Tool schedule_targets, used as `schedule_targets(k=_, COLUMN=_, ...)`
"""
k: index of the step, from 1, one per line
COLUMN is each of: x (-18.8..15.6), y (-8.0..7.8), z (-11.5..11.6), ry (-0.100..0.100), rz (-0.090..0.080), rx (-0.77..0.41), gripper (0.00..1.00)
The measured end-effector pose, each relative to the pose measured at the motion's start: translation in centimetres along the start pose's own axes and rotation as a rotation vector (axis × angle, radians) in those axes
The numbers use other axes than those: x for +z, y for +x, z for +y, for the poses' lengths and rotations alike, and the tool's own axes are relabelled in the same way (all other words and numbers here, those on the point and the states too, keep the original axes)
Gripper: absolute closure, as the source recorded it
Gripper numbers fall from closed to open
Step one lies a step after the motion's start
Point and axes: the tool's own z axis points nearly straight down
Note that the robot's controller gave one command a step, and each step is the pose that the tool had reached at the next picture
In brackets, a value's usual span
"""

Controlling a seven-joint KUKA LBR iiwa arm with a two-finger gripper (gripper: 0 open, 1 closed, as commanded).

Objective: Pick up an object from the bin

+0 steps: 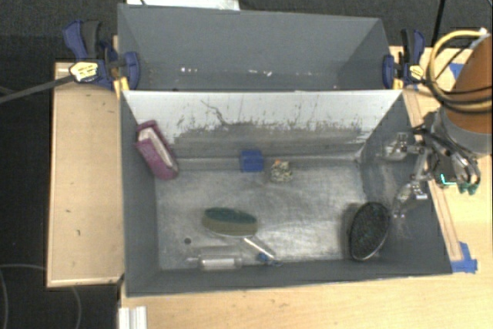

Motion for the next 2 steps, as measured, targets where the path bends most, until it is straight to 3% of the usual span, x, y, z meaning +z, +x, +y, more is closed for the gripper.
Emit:
schedule_targets(k=1, x=9.7, y=1.4, z=7.0, ry=-0.004, rz=0.002, rx=0.019, gripper=0.00)
schedule_targets(k=2, x=11.8, y=-2.5, z=17.4, ry=-0.004, rz=-0.008, rx=0.225, gripper=0.00)
